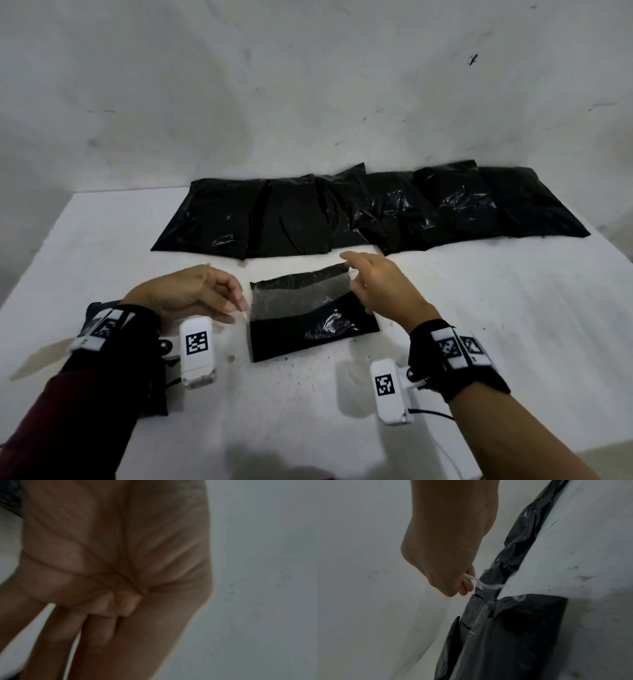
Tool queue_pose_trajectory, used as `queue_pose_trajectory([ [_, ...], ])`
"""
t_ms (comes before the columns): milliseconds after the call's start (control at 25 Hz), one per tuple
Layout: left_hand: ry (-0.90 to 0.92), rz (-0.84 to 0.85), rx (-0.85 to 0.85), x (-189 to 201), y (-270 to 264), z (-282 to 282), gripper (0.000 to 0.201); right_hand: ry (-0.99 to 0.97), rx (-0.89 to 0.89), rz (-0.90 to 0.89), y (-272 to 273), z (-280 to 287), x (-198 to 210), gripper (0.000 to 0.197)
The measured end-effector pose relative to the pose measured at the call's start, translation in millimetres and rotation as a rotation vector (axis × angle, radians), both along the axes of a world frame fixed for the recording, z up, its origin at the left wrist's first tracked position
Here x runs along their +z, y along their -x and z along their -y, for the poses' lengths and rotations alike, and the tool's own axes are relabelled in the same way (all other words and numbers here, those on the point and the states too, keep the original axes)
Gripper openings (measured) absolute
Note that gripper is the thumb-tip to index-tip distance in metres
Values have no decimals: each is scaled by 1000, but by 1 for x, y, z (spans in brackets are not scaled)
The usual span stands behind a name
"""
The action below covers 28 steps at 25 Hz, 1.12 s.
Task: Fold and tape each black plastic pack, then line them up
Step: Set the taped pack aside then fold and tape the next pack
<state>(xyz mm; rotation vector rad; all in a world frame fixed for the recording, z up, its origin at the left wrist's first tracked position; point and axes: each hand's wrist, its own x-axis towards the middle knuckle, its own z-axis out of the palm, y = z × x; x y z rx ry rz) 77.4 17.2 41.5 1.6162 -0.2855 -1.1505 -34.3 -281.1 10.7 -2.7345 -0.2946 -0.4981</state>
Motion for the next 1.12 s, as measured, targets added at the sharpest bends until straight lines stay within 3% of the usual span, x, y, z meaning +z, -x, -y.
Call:
queue_pose_trajectory([
  [120,146,-84,90,5,-3,3,53,-108,-14,-200,-8,-1,16,44],
  [320,143,52,240,9,-7,16,56,-255,-62,-277,-14,1,38,37],
  [440,157,95,297,16,-15,10,47,-585,-64,-365,-12,5,44,33],
  [560,184,108,399,29,-18,5,13,-939,59,-499,-7,5,47,38],
  [640,194,137,438,34,-19,2,24,-1184,97,-522,-5,4,45,38],
  [720,205,146,455,38,-15,0,22,-1352,85,-541,-4,5,42,33],
  [800,180,149,469,38,-11,-2,19,-1322,55,-600,-1,11,40,29],
  [1000,38,143,555,22,3,-4,14,-1006,-88,-729,7,35,39,4],
  [1120,-44,91,652,2,13,0,13,-975,-183,-686,6,45,35,15],
])
